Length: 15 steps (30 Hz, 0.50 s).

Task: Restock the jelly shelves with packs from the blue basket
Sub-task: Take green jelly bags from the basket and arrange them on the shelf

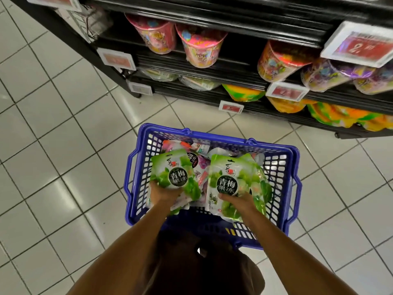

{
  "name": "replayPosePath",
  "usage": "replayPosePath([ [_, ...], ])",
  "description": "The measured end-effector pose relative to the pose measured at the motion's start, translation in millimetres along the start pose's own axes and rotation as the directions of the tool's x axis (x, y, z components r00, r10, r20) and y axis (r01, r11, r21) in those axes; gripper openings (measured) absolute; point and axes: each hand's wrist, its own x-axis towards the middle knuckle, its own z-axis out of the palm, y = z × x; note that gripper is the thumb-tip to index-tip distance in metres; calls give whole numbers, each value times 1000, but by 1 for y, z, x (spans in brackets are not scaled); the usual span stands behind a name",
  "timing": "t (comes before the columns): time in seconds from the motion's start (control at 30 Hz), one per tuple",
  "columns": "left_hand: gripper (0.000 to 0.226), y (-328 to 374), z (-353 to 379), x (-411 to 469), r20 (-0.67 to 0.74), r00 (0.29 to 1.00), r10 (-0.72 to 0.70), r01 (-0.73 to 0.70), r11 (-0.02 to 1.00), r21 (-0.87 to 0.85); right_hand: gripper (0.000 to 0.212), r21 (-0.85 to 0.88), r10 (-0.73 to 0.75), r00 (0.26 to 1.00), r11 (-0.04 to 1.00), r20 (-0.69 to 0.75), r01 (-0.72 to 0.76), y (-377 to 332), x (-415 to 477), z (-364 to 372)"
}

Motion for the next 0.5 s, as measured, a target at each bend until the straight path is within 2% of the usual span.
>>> replayPosePath([
  [0.07, 80, 1, -1, 1, 85, 995, -46, 53, 995, -88, 40, 34, -8, 999, 999, 49, 7, 0, -3, -6],
  [0.17, 53, 11, -12, -15, 367, 927, -82, 178, 955, -235, 39, 26, -46, 993, 999, 107, 44, -3, -17, -17],
  [0.33, 49, 36, -57, -82, 530, 845, 67, 42, 981, -191, 55, 72, -110, 987, 992, 114, 102, -24, -79, -45],
  [0.4, 41, 47, -83, -117, 614, 782, 109, 33, 976, -215, 60, 133, -168, 979, 979, 112, 153, -35, -116, -60],
  [0.5, 52, 66, -124, -178, 697, 691, 194, 2, 963, -270, 69, 226, -260, 959, 947, 113, 230, -55, -183, -86],
])
